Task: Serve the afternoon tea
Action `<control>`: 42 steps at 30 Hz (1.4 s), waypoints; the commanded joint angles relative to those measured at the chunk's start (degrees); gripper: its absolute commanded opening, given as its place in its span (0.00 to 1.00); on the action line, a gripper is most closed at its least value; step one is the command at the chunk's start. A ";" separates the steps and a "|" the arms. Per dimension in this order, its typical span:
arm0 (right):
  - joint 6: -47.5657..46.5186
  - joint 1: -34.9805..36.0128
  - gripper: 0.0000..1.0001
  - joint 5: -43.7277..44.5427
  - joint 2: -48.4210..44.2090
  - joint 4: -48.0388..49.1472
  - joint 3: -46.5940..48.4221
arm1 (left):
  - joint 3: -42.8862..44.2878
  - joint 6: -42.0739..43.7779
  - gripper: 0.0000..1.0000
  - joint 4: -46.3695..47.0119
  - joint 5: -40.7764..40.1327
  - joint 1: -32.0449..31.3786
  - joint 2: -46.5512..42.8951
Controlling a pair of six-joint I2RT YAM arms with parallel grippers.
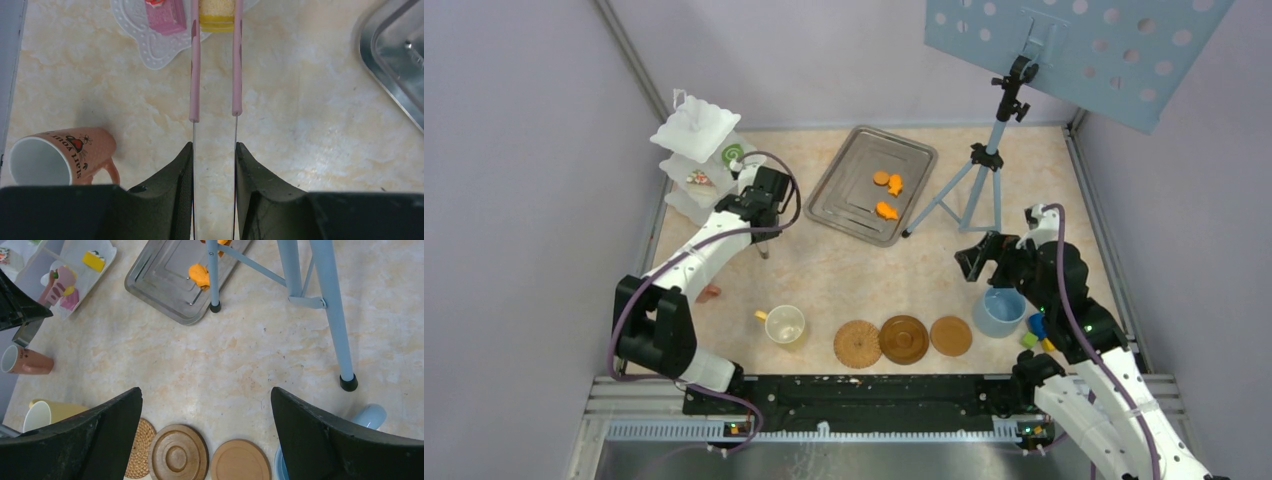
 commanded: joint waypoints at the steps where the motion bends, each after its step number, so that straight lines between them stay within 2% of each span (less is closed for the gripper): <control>1: -0.16 0.59 0.98 0.40 -0.82 1.71 0.67 | 0.72 -6.71 0.21 6.06 -4.82 1.18 0.19; 15: -0.05 0.59 0.98 0.36 -0.65 1.67 0.63 | 2.36 -8.65 0.26 8.59 -2.07 4.98 6.39; 23: 0.08 0.62 0.98 0.54 -0.53 1.62 0.61 | 2.93 -7.36 0.44 8.89 -2.49 5.06 6.74; 29: 0.00 0.59 0.98 0.69 -0.38 1.65 0.73 | 3.98 -6.74 0.49 8.20 -1.08 5.05 5.97; 33: 0.22 0.65 0.98 1.01 -0.89 1.38 0.76 | 3.78 -5.18 0.57 7.86 -0.10 5.07 4.08; 36: 0.16 0.59 0.98 0.81 -0.98 1.05 1.09 | 3.20 -4.60 0.58 7.39 0.47 5.06 1.83; 42: 0.02 0.59 0.98 0.67 -0.60 2.02 0.37 | 2.64 -1.30 0.60 7.36 8.63 4.99 -3.05</control>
